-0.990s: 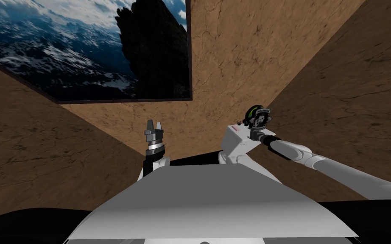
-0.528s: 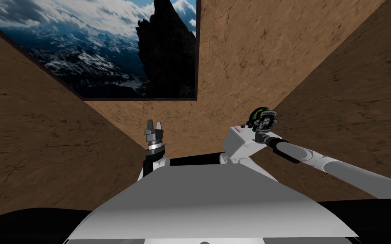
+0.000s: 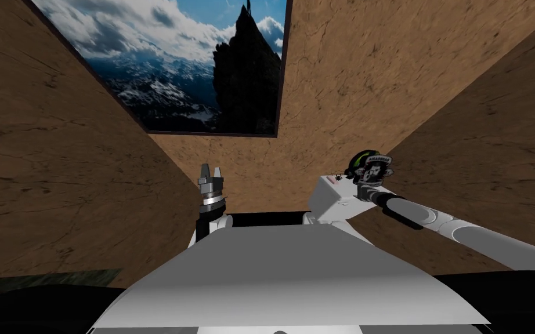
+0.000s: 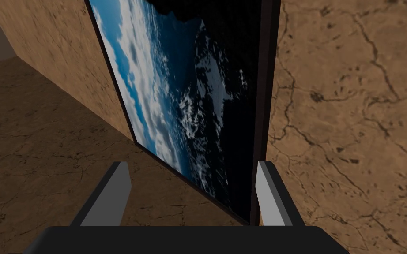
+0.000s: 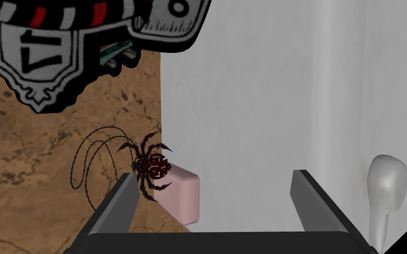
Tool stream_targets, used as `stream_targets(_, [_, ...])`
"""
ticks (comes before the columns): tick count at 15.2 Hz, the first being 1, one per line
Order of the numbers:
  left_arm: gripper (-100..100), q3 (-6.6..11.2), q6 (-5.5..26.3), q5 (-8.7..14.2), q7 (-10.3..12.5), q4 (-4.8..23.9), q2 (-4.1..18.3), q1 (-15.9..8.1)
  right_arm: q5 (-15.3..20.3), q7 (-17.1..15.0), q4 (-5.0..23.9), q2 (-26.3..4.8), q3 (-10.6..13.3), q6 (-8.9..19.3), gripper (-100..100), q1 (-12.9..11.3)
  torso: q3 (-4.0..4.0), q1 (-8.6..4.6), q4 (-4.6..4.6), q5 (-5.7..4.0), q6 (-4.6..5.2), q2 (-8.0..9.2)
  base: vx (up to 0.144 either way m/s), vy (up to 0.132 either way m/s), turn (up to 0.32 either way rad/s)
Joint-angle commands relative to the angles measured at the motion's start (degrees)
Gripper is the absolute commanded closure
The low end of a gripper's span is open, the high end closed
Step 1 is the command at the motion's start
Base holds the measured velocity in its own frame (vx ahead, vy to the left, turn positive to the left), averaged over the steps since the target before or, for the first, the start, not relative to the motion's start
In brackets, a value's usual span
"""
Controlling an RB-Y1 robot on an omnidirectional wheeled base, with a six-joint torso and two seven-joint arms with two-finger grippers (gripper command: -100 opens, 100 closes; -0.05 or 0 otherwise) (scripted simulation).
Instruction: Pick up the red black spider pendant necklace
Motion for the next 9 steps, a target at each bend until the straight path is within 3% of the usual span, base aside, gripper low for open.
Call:
stream_targets(1, [0, 0.0, 0.0, 0.0, 0.0, 0.0, 0.0, 0.0, 2.5, -2.9, 1.0, -1.1, 2.1, 1.1, -100, -0.1, 0.0, 0.0, 0.0, 0.0, 0.0, 0.0, -0.052, 0.009, 0.103])
stream_targets(2, [0, 0.01, 0.0, 0.0, 0.0, 0.0, 0.0, 0.0, 2.5, -2.1, 1.0, -1.1, 2.1, 1.1, -100, -0.1, -0.02, -0.08, -0.02, -0.03, 0.07, -0.03, -0.029, 0.004, -0.036])
stream_targets(5, [0, 0.01, 0.0, 0.0, 0.0, 0.0, 0.0, 0.0, 2.5, -3.8, 1.0, -1.1, 2.1, 1.1, -100, -0.1, -0.14, -0.16, -0.06, -0.06, 0.07, -0.24, -0.001, 0.001, -0.025])
stream_targets(6, [0, 0.01, 0.0, 0.0, 0.0, 0.0, 0.0, 0.0, 0.4, -2.8, 3.4, -1.7, 2.8, 1.1, -100, 0.3, -0.17, -0.17, -0.07, -0.06, 0.06, -0.29, -0.016, 0.01, 0.185])
stream_targets(9, [0, 0.0, 0.0, 0.0, 0.0, 0.0, 0.0, 0.0, -1.7, -1.6, 5.7, -2.3, 3.1, 1.1, -100, 0.7, -0.1, -0.14, -0.05, -0.08, 0.0, -0.16, -0.05, 0.019, 0.259])
